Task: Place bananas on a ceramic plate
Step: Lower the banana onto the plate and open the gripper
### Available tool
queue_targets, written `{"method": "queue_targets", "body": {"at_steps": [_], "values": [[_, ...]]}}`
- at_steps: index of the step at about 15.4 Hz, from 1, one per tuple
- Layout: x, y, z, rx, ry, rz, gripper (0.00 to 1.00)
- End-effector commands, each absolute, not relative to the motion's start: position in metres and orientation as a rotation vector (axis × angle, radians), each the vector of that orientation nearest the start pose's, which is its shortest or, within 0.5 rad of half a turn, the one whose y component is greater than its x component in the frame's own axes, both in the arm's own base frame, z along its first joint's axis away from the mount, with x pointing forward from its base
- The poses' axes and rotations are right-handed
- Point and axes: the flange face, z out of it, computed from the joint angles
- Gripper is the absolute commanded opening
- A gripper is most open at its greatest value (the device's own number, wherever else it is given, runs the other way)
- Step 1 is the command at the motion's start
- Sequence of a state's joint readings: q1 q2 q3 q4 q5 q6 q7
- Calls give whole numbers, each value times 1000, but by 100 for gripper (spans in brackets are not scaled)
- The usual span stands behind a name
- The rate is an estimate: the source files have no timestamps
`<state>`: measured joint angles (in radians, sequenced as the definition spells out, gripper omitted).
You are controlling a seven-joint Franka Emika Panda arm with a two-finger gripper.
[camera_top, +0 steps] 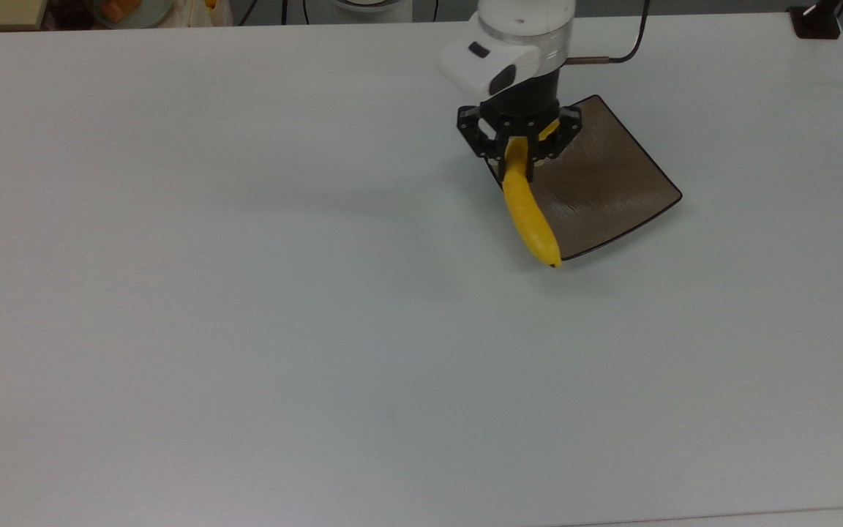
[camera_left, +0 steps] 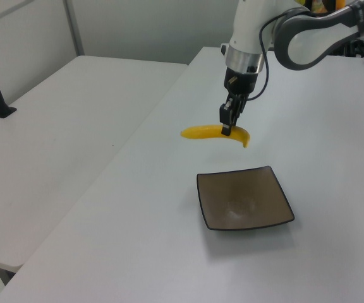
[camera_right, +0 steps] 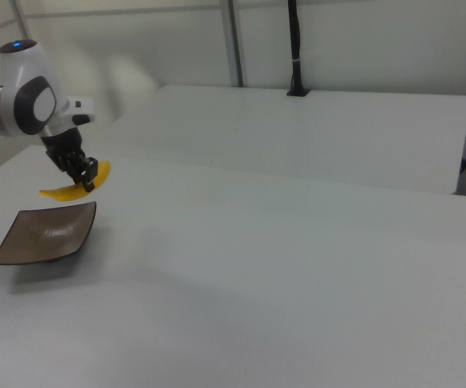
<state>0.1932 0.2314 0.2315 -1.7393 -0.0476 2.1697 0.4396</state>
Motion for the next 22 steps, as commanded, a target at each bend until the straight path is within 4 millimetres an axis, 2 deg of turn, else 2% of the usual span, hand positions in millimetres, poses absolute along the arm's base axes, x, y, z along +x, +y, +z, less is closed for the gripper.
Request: {"method": "queue_targets", "body": {"at_steps": [1,4,5,6,7,8,13,15,17,18,20,22], "values": [[563,286,448,-3034,-61,-202,20],[553,307,444,-3032,-103,-189,21],[549,314,444,-3027,-117,-186,26],[547,318,445,-3023,-116,-186,45],[546,319,445,-3024,-81,-184,79],[546,320,445,-3031,-63,-182,100],[548,320,445,-3035,-71,-190,100],[550,314,446,-3042,-83,-186,100],[557,297,446,-3079,-229,-197,100],[559,285,450,-3109,-322,-195,100],[571,231,455,-3171,-453,-109,100],[582,173,470,-3216,-402,-58,100]]}}
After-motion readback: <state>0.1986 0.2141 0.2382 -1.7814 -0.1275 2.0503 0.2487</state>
